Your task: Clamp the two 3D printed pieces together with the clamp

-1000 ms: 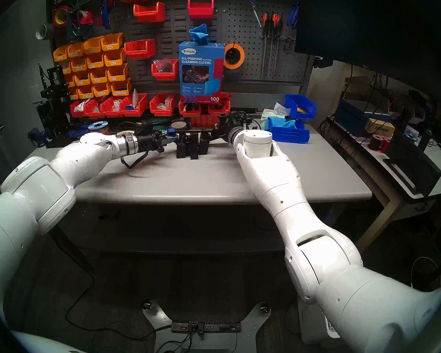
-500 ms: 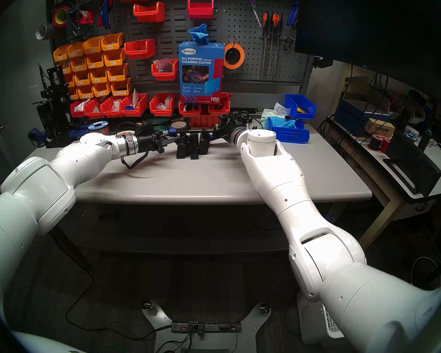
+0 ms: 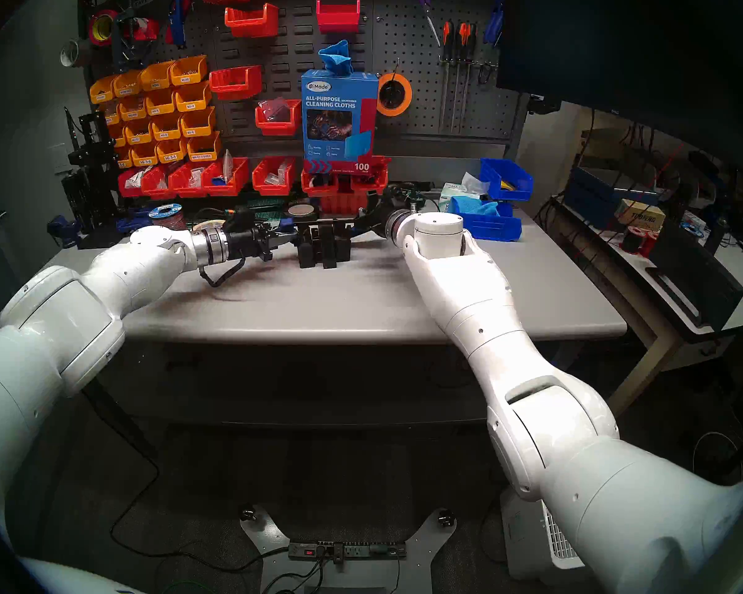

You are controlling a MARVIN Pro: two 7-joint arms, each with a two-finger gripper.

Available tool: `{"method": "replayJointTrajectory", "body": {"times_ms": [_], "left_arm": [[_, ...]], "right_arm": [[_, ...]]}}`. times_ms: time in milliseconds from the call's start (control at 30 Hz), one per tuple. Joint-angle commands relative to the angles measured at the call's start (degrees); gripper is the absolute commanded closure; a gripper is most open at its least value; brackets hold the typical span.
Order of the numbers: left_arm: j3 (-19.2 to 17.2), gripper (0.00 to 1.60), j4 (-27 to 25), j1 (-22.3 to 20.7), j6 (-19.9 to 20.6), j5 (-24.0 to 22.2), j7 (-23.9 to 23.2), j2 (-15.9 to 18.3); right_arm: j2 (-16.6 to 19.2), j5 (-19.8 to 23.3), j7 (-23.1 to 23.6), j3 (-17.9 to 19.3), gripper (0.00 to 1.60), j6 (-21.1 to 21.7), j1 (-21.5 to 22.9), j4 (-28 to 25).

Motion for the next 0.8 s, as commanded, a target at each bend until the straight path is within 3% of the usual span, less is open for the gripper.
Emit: {"method": "replayJointTrajectory", "body": {"times_ms": [0, 767], "left_arm": [[-0.7, 1.6, -0.5, -2.1, -0.1, -0.5, 0.0, -0.4], [-1.5, 1.6, 0.2, -1.9, 0.1, -0.5, -0.8, -0.2]], "right_arm": [[-1.4, 0.1, 2.0, -2.4, 1.6, 2.3, 0.1, -0.2], [-0.2, -0.6, 2.8, -4.6, 1.6, 4.7, 1.6, 1.4]]}}
